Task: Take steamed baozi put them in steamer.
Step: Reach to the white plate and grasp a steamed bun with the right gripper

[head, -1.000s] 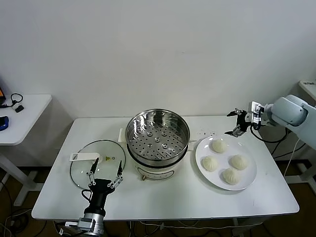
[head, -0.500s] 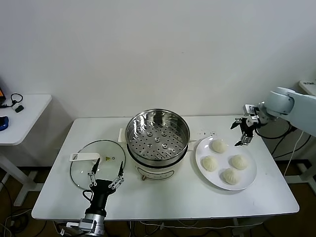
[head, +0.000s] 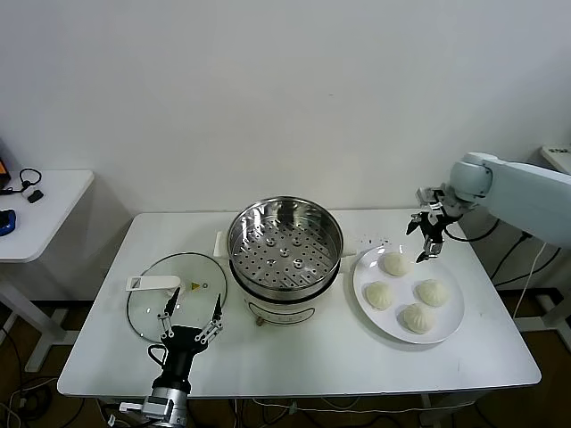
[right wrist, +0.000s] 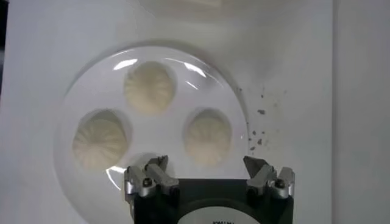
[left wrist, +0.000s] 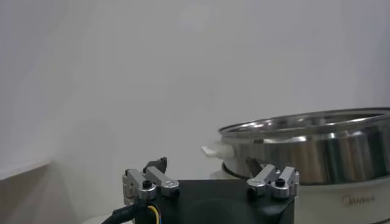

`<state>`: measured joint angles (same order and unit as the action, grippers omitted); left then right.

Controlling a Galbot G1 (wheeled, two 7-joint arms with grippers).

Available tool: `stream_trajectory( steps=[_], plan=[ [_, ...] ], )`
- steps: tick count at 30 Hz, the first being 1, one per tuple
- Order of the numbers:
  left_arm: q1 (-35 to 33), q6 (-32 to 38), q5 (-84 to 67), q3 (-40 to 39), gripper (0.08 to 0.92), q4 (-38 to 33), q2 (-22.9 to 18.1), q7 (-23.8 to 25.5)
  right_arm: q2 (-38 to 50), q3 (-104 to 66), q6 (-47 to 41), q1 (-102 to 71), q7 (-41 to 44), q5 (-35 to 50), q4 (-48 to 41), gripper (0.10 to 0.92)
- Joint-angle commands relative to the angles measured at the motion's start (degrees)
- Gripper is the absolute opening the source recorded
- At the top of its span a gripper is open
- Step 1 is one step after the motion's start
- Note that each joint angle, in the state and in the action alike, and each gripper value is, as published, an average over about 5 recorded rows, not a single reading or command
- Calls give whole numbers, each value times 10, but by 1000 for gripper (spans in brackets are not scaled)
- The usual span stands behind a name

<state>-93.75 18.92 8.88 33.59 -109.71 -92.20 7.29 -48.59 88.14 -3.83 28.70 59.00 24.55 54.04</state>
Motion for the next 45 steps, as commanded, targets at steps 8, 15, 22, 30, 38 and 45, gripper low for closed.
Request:
stream_trajectory(
  steps=[8,15,22,30,38,45],
  plan=[
    [3,4,3,3,823,11,-12,5,-64,-49,20,-79,13,-51,-111,823],
    [5,8,15,3,823,22,-12,6,-66,-58,24,-94,15,-60,-122,823],
    [7,11,20,6,823,28,-10,6,-77,-75,27,-110,13,-66,-145,823],
    [7,14,31,6,823,33,-8,5,-92,-83,27,-124,11,-71,-160,823],
    [9,15,31,5,823,34,-8,5,-105,-87,31,-130,10,-74,-177,823],
    [10,16,32,7,823,37,-8,5,-111,-89,30,-135,9,-76,-182,823]
  ],
)
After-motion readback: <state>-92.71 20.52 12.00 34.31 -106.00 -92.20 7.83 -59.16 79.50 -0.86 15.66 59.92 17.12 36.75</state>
